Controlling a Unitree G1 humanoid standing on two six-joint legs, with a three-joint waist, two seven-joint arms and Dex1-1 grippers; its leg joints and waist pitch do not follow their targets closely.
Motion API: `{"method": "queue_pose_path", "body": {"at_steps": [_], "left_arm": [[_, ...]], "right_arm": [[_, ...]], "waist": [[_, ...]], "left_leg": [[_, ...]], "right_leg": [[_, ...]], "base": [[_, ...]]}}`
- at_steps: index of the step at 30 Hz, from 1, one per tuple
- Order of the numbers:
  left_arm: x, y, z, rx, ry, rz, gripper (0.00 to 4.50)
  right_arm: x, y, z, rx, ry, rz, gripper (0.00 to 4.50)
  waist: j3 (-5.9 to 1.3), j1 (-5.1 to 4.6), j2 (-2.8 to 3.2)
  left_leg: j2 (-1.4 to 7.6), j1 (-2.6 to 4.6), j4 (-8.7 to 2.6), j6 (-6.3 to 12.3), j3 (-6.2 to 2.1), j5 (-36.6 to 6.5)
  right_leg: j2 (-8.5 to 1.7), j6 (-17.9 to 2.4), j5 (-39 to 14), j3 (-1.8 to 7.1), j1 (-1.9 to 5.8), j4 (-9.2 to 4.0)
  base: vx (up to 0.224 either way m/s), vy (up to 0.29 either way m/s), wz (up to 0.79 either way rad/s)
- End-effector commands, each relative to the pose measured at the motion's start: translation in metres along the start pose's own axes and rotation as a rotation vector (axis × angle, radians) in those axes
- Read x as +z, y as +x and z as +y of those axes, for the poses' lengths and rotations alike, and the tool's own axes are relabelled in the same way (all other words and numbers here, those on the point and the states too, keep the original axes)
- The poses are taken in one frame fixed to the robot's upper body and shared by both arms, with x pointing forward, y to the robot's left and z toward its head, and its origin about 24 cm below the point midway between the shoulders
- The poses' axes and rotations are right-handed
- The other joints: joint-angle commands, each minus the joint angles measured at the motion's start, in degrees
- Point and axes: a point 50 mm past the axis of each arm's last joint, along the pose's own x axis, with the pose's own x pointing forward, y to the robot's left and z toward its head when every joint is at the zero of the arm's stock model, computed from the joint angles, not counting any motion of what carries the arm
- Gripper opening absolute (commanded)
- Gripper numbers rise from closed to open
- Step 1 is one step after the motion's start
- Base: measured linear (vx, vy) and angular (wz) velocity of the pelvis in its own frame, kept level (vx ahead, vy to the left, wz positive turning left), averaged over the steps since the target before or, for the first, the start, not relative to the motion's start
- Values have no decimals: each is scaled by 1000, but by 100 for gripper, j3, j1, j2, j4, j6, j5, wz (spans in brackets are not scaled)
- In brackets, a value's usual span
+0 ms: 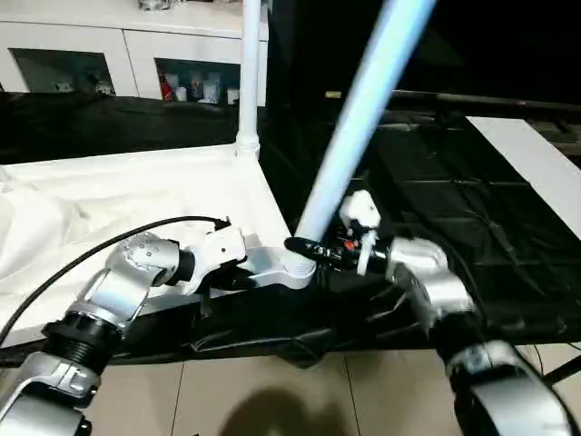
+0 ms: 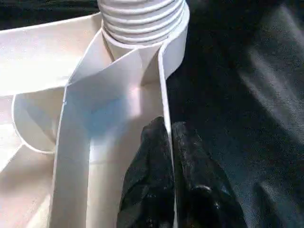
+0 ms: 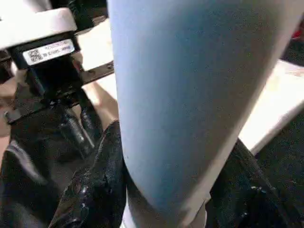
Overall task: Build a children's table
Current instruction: Insert table leg to table base
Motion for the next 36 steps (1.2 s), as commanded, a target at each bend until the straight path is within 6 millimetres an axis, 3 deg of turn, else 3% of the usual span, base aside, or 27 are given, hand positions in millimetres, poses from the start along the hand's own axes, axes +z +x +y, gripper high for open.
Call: {"method": "queue_pose_path", "body": {"at_steps": [1,6,15,20,22,23,26,28,29,30,31,32,33,34,35,36], "left_arm": [[11,-2,1,-45,100,25,0],[16,-2,1,-88,130,23,0],[17,-4,-5,-177,133,-3,0],[16,-3,-3,-172,136,14,0],[14,-2,-1,-149,129,24,0],[12,-1,0,-130,114,30,0],[10,0,4,-83,73,36,0],[9,2,10,-18,9,29,0],[8,2,12,8,-13,29,0],[8,3,14,28,-40,20,0],[8,4,15,48,-71,15,0],[8,6,18,84,-108,18,0],[8,9,22,136,-168,31,0],[8,13,25,184,-223,38,0],[8,14,26,203,-246,41,0],[8,18,28,237,-284,46,0]], "right_arm": [[-45,-10,12,50,123,212,185],[-50,-14,20,199,122,276,185],[-60,-22,30,307,157,308,185],[-66,-21,29,263,142,328,185],[-67,-19,26,193,136,322,185],[-70,-18,22,99,125,329,185],[-71,-16,13,-55,141,316,185],[-71,-16,4,-209,182,292,185],[-72,-16,2,-258,199,285,185],[-72,-16,-1,-315,215,281,185],[-73,-16,-3,-368,229,279,185],[-74,-16,-6,-433,255,278,185],[-76,-14,-8,-526,294,276,185],[-76,-11,-9,-575,313,275,185],[-76,-10,-9,-594,319,274,185],[-76,-7,-10,-629,323,276,185]], "waist": [[-237,-5,138],[-235,35,132],[-205,77,138],[-171,97,154],[-194,98,141],[-173,84,144],[-134,18,141],[-90,-106,167],[-96,-130,175],[-85,-184,275],[-71,-281,356],[-64,-250,433],[-30,-46,491],[-20,98,455],[-86,-24,24],[-41,7,19]], "left_leg": [[81,54,-421,19,-13,-1846],[92,47,-433,34,-11,-1845],[105,81,-459,-2,-28,-2109],[91,141,-478,-65,-55,-2423],[83,172,-492,-61,-53,-2349],[79,167,-506,-73,-54,-2352],[39,226,-490,-147,-86,-2689],[-2,322,-432,-173,-145,-3137],[-7,307,-440,-178,-171,-3200],[41,409,-463,-160,-232,-3626],[138,301,-615,-166,-340,-4113],[235,189,-757,-175,-383,-4438],[412,-279,-1287,-232,-334,-5319],[367,-216,-1372,-205,-201,-5324],[53,308,-747,-226,-88,-4356],[-133,659,-110,-296,-147,-3546]], "right_leg": [[-420,-947,-1914,324,209,-528],[-430,-1009,-1796,326,228,-518],[-445,-934,-2223,320,204,-559],[-460,-782,-2763,311,180,-621],[-465,-727,-2814,307,191,-653],[-456,-718,-2850,305,179,-662],[-460,-456,-3602,237,138,-756],[-462,-108,-4342,30,98,-944],[-457,-22,-4394,-43,146,-981],[-442,-27,-4209,-199,156,-1064],[-398,-83,-3631,-339,340,-979],[-371,-209,-3123,-298,485,-742],[-268,-413,-1285,-85,825,340],[-184,-383,-1304,13,700,472],[-382,-250,-3403,319,192,-211],[-690,-309,-5081,234,-252,-833]], "base": [[0,0,0],[0,0,0],[0,0,0],[0,0,0],[0,0,0],[0,0,0],[0,0,0],[-68,8,-10],[-69,16,-12],[-57,47,-16],[-44,58,-17],[-44,58,-17],[-103,32,-14],[-84,-32,6],[-84,-32,6],[21,-87,-2]]}}
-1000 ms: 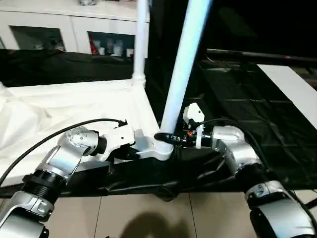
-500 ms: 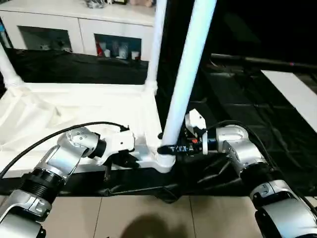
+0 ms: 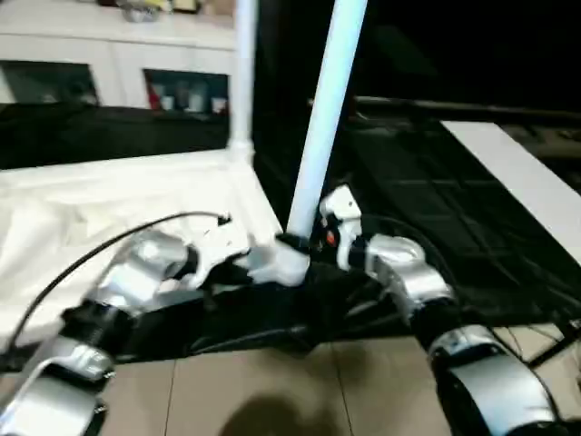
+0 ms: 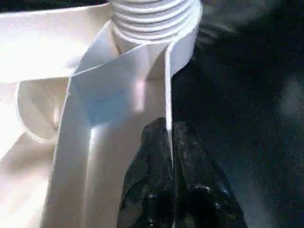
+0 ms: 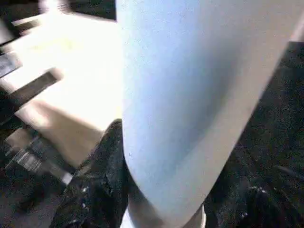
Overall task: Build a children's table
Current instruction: Insert table leg to table base
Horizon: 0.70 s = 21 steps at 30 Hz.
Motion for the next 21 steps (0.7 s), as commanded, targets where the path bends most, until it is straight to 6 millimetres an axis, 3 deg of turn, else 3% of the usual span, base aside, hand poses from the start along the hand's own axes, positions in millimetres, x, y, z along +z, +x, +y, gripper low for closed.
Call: {"method": "queue_pose_path", "body": {"at_steps": [1,2,3,4,5,6,8,9,10,12,16,21], "left_arm": [[5,-1,10,99,-102,6,0],[6,1,10,111,-116,9,0],[8,7,12,166,-148,31,0],[8,7,12,166,-148,31,0],[8,8,12,178,-151,34,0],[12,13,13,228,-161,48,0],[15,16,13,251,-161,49,0],[22,20,12,269,-163,39,0],[23,20,12,269,-163,37,0],[26,22,11,263,-140,19,0],[26,21,10,253,-107,16,0],[21,20,10,241,-97,11,0]], "right_arm": [[-65,-26,-16,-270,125,290,185],[-65,-25,-16,-286,125,290,185],[-62,-19,-14,-353,138,283,185],[-62,-19,-14,-353,138,283,185],[-61,-17,-13,-367,146,279,185],[-57,-11,-10,-415,181,263,185],[-55,-7,-8,-433,197,260,185],[-53,-2,-4,-450,205,260,185],[-53,-2,-4,-451,204,260,185],[-52,1,-2,-450,199,263,185],[-51,2,0,-439,193,263,185],[-45,8,6,-354,178,234,185]], "waist": [[-128,37,56],[-166,101,140],[-271,126,252],[-279,110,319],[-279,110,319],[-250,94,294],[-208,92,293],[-213,95,260],[-213,103,268],[-234,108,259],[-262,113,259],[-260,104,276]], "left_leg": [[-109,138,297,21,-142,-1616],[-15,-136,64,19,-228,-1141],[85,-323,-399,-265,-261,-1141],[106,-183,-425,-277,-227,-1366],[106,-183,-425,-277,-227,-1366],[78,-151,-445,-175,-177,-1633],[59,-86,-441,-145,-159,-2117],[62,-98,-452,-124,-176,-2279],[65,-94,-455,-128,-178,-2297],[68,-105,-481,-101,-178,-2215],[107,-162,-550,-55,-135,-1734],[119,-141,-556,-79,-108,-1869]], "right_leg": [[-841,-193,-5594,335,-270,-1355],[-877,-238,-5131,370,37,-1199],[-417,-367,-3000,224,137,-865],[-326,-711,-1821,229,32,-802],[-326,-711,-1821,229,32,-802],[-295,-855,-1733,226,29,-834],[-323,-756,-2524,218,-48,-958],[-358,-539,-2980,204,-43,-1022],[-366,-494,-3037,204,-56,-1037],[-364,-435,-2931,201,-36,-1057],[-337,-592,-2035,221,25,-994],[-345,-722,-1866,263,5,-981]], "base": [[44,-38,-39],[44,-38,-39],[25,17,-38],[0,0,0],[0,0,0],[0,0,0],[0,0,0],[0,0,0],[0,0,0],[0,0,0],[0,0,0],[0,0,0]]}}
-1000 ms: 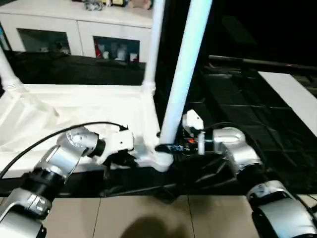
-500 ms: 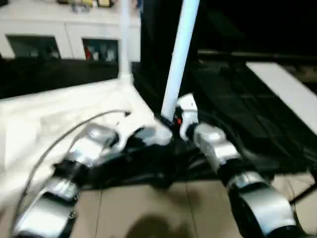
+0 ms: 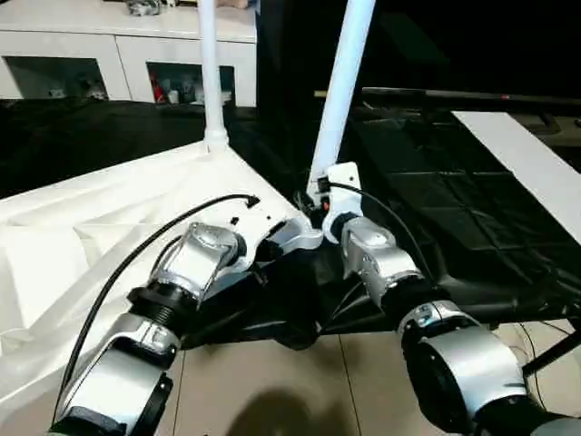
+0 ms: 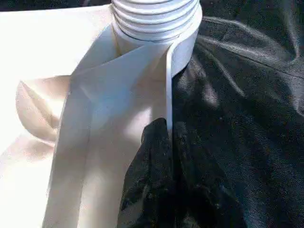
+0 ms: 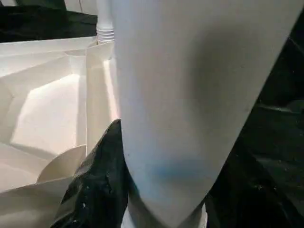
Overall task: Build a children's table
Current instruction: Insert table leg to table base
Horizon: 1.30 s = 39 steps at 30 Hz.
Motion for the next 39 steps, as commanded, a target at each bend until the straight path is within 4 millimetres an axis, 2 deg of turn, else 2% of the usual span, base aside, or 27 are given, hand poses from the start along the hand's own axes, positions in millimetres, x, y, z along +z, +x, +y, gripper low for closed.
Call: {"method": "queue_pose_path", "body": {"at_steps": [1,2,3,5,8,9,10,12,14,16,18,22,23,25,31,32,34,35,36,37,38,39], "left_arm": [[-6,-8,14,88,18,26,0],[-6,-9,14,87,21,25,0],[-6,-9,14,82,24,20,0],[-5,-9,14,76,29,11,0],[-2,-10,13,54,59,-13,0],[-2,-11,13,52,67,-13,0],[-1,-11,13,47,82,-17,0],[-2,-12,14,44,91,-14,0],[-2,-14,14,28,117,-19,0],[-4,-16,15,15,132,-13,0],[-6,-18,15,6,144,-12,0],[-9,-23,13,-65,201,-34,0],[-11,-25,14,-77,204,-29,0],[-13,-27,14,-94,232,-33,0],[-18,-37,7,-244,300,-64,0],[-19,-42,2,-314,358,-80,0],[-20,-44,1,-335,366,-78,0],[-21,-47,0,-362,378,-83,0],[-21,-49,-2,-386,378,-92,0],[-20,-51,-3,-413,383,-101,0],[-19,-53,-4,-430,388,-107,0],[-19,-54,-4,-434,390,-109,0]], "right_arm": [[-55,-13,2,29,97,207,185],[-53,-12,3,42,105,191,185],[-50,-11,5,60,109,176,220],[-45,-9,5,67,106,154,255],[-35,-7,6,93,101,113,263],[-31,-6,7,112,91,97,275],[-28,-5,8,129,84,81,290],[-22,-4,9,163,83,54,302],[-16,-4,9,201,88,23,308],[-8,-4,9,254,82,-11,337],[-3,-6,7,312,52,-29,354],[2,-14,-1,460,-35,-40,354],[2,-18,-4,501,-60,-35,354],[0,-23,-8,557,-97,-19,354],[-11,-39,-23,670,-254,47,354],[-13,-43,-26,695,-286,52,354],[-13,-44,-26,700,-290,47,354],[-12,-45,-25,715,-295,41,354],[-13,-46,-24,732,-300,36,354],[-13,-47,-23,749,-306,37,354],[-14,-48,-22,766,-313,40,354],[-14,-49,-21,778,-317,43,354]], "waist": [[-175,-46,127],[-179,-39,131],[-179,-40,126],[-183,-38,130],[-214,-46,137],[-232,-52,110],[-240,-36,134],[-248,-42,152],[-281,-47,168],[-284,-57,186],[-282,-75,185],[-261,-118,170],[-264,-122,163],[-267,-138,169],[-258,-120,173],[-254,-124,173],[-263,-98,188],[-270,-70,206],[-273,-63,200],[-271,-41,189],[-273,-29,192],[-278,6,203]], "left_leg": [[156,-36,-454,-30,-3,-1814],[160,-32,-452,-17,3,-1770],[161,-40,-453,-8,7,-1728],[164,-52,-454,13,14,-1598],[171,-78,-440,24,24,-1319],[163,-104,-423,55,35,-1078],[151,-86,-390,151,64,-771],[159,-101,-378,201,73,-612],[155,-119,-343,267,76,-290],[151,-112,-311,370,101,-145],[144,-123,-303,433,111,-171],[153,-136,-301,536,115,-304],[152,-142,-289,578,116,-284],[162,-144,-277,653,119,-206],[184,-126,-268,621,135,-256],[173,-127,-263,618,145,-261],[197,-97,-257,596,163,-264],[204,-41,-244,603,191,-259],[210,-34,-240,612,198,-256],[213,-77,-237,632,197,-190],[209,-88,-233,643,197,-151],[210,-60,-228,652,207,-153]], "right_leg": [[-384,-682,-2112,343,84,-584],[-388,-726,-2009,350,84,-578],[-385,-746,-1938,352,91,-571],[-382,-804,-1747,357,109,-549],[-389,-964,-1300,368,142,-497],[-367,-995,-995,364,183,-450],[-361,-1106,-585,368,180,-410],[-362,-1178,-324,369,197,-382],[-348,-1275,204,368,225,-321],[-318,-1454,713,363,208,-281],[-317,-1523,800,363,225,-274],[-328,-1558,615,359,241,-295],[-322,-1550,636,358,259,-291],[-325,-1586,746,361,248,-275],[-329,-1671,588,357,237,-270],[-317,-1674,592,359,230,-271],[-317,-1720,663,361,216,-254],[-301,-1771,769,365,172,-247],[-292,-1797,837,368,166,-235],[-288,-1788,922,363,197,-207],[-290,-1762,945,360,200,-198],[-287,-1747,951,362,173,-198]], "base": [[0,0,0],[0,0,0],[0,0,0],[0,0,0],[0,0,0],[0,0,0],[0,0,0],[0,0,0],[0,0,0],[0,0,0],[0,0,0],[0,0,0],[0,0,0],[0,0,0],[0,0,0],[0,0,0],[0,0,0],[0,0,0],[0,0,0],[0,0,0],[0,0,0],[0,0,0]]}}
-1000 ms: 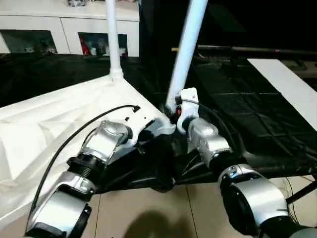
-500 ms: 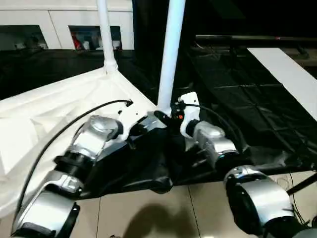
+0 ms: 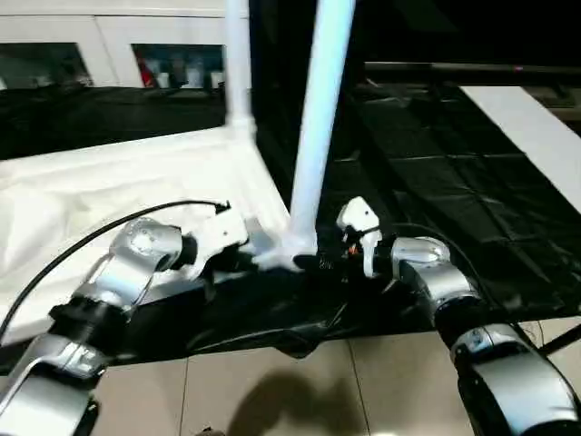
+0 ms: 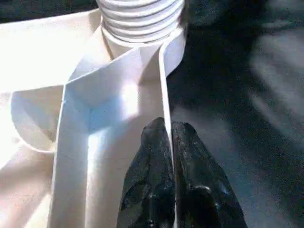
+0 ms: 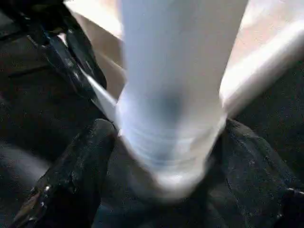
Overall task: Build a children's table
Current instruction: Insert table leg to table base, then rotate leg to tighten
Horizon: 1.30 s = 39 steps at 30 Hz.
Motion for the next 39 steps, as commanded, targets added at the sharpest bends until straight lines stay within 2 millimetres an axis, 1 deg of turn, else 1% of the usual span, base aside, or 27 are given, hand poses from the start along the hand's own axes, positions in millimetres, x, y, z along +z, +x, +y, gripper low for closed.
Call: {"method": "queue_pose_path", "body": {"at_steps": [1,2,4,6,7,10,13,14,15,16,17,18,23,24,26,27,28,29,30,32,33,34,35,36,37,38,39], "left_arm": [[12,8,-8,-86,71,-25,0],[11,7,-9,-95,75,-25,0],[11,6,-10,-103,79,-24,0],[10,6,-10,-107,77,-21,0],[9,5,-11,-109,76,-19,0],[8,5,-11,-104,74,-18,0],[7,4,-11,-104,71,-18,0],[7,3,-10,-102,70,-17,0],[7,3,-10,-100,69,-17,0],[6,2,-10,-98,68,-15,0],[6,2,-10,-98,67,-13,0],[5,2,-10,-98,68,-10,0],[4,2,-8,-93,62,-2,0],[3,3,-6,-80,53,3,0],[2,3,-5,-67,45,8,0],[2,4,-4,-55,37,13,0],[1,8,2,11,-9,13,0],[1,9,3,31,-22,10,0],[3,13,8,82,-56,0,0],[6,19,14,153,-96,-7,0],[10,25,19,212,-130,-5,0],[11,28,22,249,-154,-4,0],[13,31,24,285,-185,-3,0],[15,35,28,335,-229,-6,0],[17,38,30,370,-261,-9,0],[18,41,32,400,-281,-8,0],[22,46,35,461,-303,-7,0]], "right_arm": [[6,1,2,35,-42,-5,354],[6,2,3,44,-42,-10,354],[7,2,4,63,-40,-22,354],[7,2,5,79,-37,-27,354],[7,1,6,90,-33,-28,339],[3,-1,7,105,-34,-11,339],[1,-2,7,105,-38,4,304],[1,-2,7,103,-35,4,298],[1,-1,7,103,-33,4,291],[1,-1,7,104,-31,4,291],[1,-1,7,105,-30,6,291],[0,0,8,105,-30,9,277],[-4,1,6,61,-3,19,272],[-7,1,4,19,34,14,272],[-9,1,3,-15,55,14,272],[-10,2,2,-47,68,15,272],[-15,4,-3,-172,116,17,272],[-17,5,-4,-209,131,19,272],[-20,7,-5,-272,169,21,272],[-23,12,-6,-361,223,18,272],[-25,16,-7,-447,270,18,272],[-26,19,-7,-496,297,21,272],[-26,21,-8,-542,317,25,272],[-26,24,-9,-604,340,30,272],[-26,27,-9,-648,359,36,272],[-26,29,-10,-700,374,43,272],[-23,34,-11,-785,418,37,272]], "waist": [[-366,-29,67],[-361,-11,68],[-350,-22,49],[-348,-21,53],[-347,-26,46],[-346,-24,42],[-349,-23,47],[-353,-25,21],[-356,-20,33],[-357,-18,49],[-363,-19,47],[-363,-21,48],[-369,-25,46],[-361,-32,44],[-353,-42,44],[-337,-55,43],[-325,-61,48],[-311,-73,41],[-290,-83,39],[-286,-83,28],[-291,-74,36],[-286,-91,33],[-289,-90,28],[-292,-91,53],[-298,-88,41],[-304,-92,30],[-316,-86,33]], "left_leg": [[105,63,-262,554,66,-239],[104,67,-264,547,70,-259],[92,29,-273,491,61,-343],[94,27,-278,419,54,-414],[90,21,-278,387,53,-444],[82,17,-275,355,52,-467],[79,13,-267,352,46,-406],[75,10,-264,356,50,-400],[75,7,-260,363,47,-375],[73,9,-257,368,46,-371],[71,7,-251,377,47,-336],[70,6,-249,385,46,-332],[63,-2,-239,391,46,-294],[67,2,-244,385,46,-352],[65,-7,-252,338,43,-429],[71,6,-267,260,42,-625],[72,15,-276,230,45,-696],[70,23,-287,178,46,-761],[58,63,-310,3,39,-975],[55,62,-317,-62,31,-1067],[55,67,-323,-99,20,-1104],[51,56,-325,-116,27,-1093],[43,61,-329,-146,16,-1097],[38,67,-324,-160,21,-1089],[36,73,-319,-187,22,-1060],[30,63,-315,-181,26,-1022],[16,24,-310,-149,16,-930]], "right_leg": [[-340,-1703,948,326,308,-215],[-344,-1698,920,331,298,-215],[-341,-1643,756,332,323,-221],[-355,-1572,583,338,326,-234],[-354,-1546,535,342,329,-235],[-351,-1499,447,346,325,-239],[-344,-1504,513,343,320,-227],[-341,-1499,521,344,325,-226],[-346,-1505,542,346,326,-219],[-345,-1508,554,345,323,-215],[-341,-1517,625,344,325,-209],[-337,-1521,654,341,323,-207],[-336,-1529,704,342,329,-197],[-334,-1524,631,341,321,-206],[-340,-1502,482,344,328,-214],[-346,-1452,173,349,317,-248],[-348,-1436,44,354,301,-265],[-348,-1411,-94,360,292,-279],[-357,-1297,-621,382,269,-334],[-362,-1202,-893,386,278,-358],[-372,-1113,-1093,395,267,-382],[-360,-1100,-1087,400,259,-377],[-355,-1060,-1163,393,262,-388],[-354,-1056,-1169,397,251,-391],[-358,-1051,-1132,403,243,-397],[-350,-1053,-1066,407,248,-391],[-342,-1034,-871,402,271,-367]], "base": [[0,0,0],[0,0,0],[0,0,0],[0,0,0],[0,0,0],[0,0,0],[0,0,0],[0,0,0],[0,0,0],[0,0,0],[0,0,0],[0,0,0],[0,0,0],[0,0,0],[0,0,0],[0,0,0],[0,0,0],[0,0,0],[0,0,0],[0,0,0],[0,0,0],[0,0,0],[0,0,0],[0,0,0],[0,0,0],[0,0,0],[0,0,0]]}}
